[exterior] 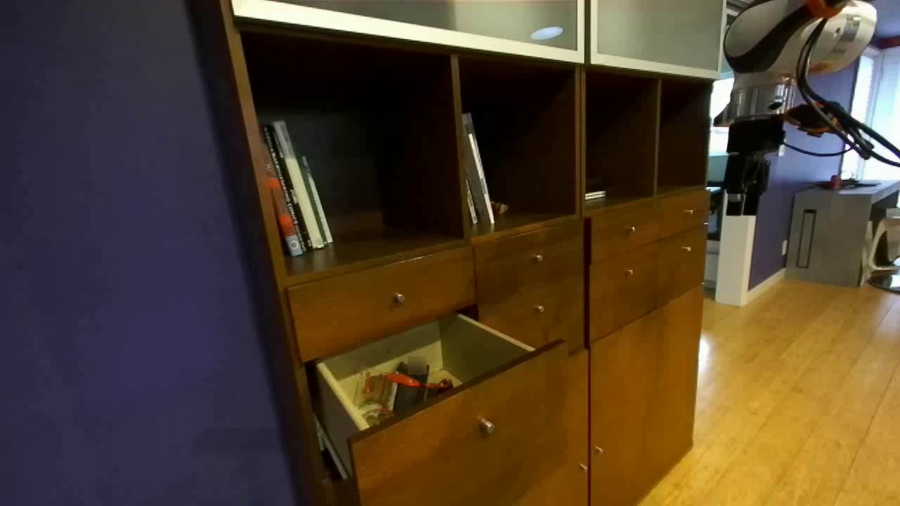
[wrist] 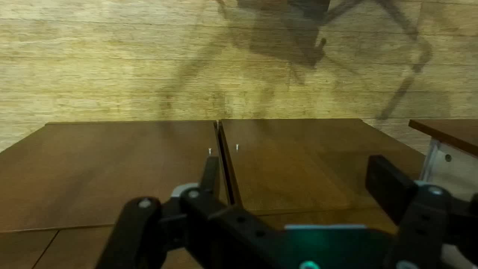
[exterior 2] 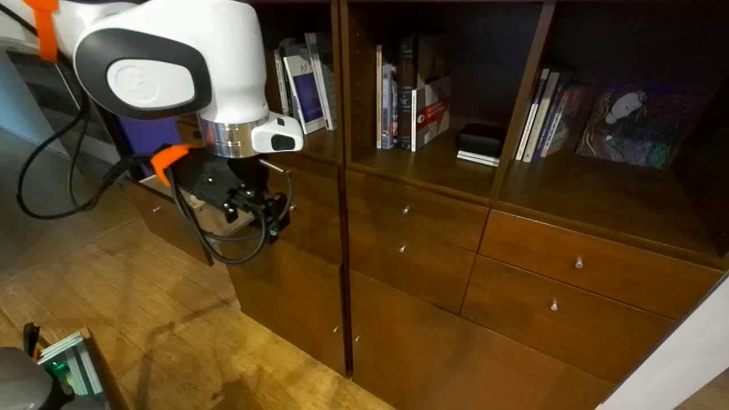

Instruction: Open the far left top drawer fully

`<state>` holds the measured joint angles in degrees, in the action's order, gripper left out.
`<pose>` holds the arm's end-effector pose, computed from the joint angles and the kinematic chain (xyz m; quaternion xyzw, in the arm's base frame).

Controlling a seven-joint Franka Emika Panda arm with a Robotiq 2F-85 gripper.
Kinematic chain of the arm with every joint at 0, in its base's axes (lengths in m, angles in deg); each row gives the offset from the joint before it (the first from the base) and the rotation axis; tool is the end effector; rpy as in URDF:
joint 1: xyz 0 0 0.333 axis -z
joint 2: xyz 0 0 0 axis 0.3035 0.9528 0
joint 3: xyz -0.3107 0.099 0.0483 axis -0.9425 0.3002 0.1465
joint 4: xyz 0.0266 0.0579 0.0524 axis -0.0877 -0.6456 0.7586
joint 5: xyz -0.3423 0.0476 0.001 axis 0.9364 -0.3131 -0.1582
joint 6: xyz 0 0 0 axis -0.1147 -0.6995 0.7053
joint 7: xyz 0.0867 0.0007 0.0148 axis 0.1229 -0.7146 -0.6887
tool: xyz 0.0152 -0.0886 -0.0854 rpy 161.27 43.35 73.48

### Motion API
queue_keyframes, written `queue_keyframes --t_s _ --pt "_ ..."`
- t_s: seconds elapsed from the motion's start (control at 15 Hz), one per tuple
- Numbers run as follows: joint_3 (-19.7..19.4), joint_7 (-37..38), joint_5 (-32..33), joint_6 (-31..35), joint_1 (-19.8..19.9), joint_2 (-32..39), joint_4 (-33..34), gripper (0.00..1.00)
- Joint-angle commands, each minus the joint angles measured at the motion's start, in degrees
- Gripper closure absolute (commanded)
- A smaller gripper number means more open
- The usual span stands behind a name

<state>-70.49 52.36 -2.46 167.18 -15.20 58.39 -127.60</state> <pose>0.3432 -0.1663 0.5210 -0.9932 -0.1015 0.0002 0.0569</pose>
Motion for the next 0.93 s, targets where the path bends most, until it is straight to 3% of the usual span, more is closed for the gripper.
queue_keyframes --t_s 0.0,0.47,0.67,0.87 --pt "1.4 -0.5 -0.6 -0.1 1.6 0.3 0.1 0.0" --pt "1.4 -0.5 -0.6 -0.1 1.6 0.3 0.1 0.0" --pt "5.2 0.8 0.2 -1.3 0.1 -1.6 1.6 0.0" --pt "11.5 3.3 1.0 -4.8 -2.6 -2.4 5.0 0.0"
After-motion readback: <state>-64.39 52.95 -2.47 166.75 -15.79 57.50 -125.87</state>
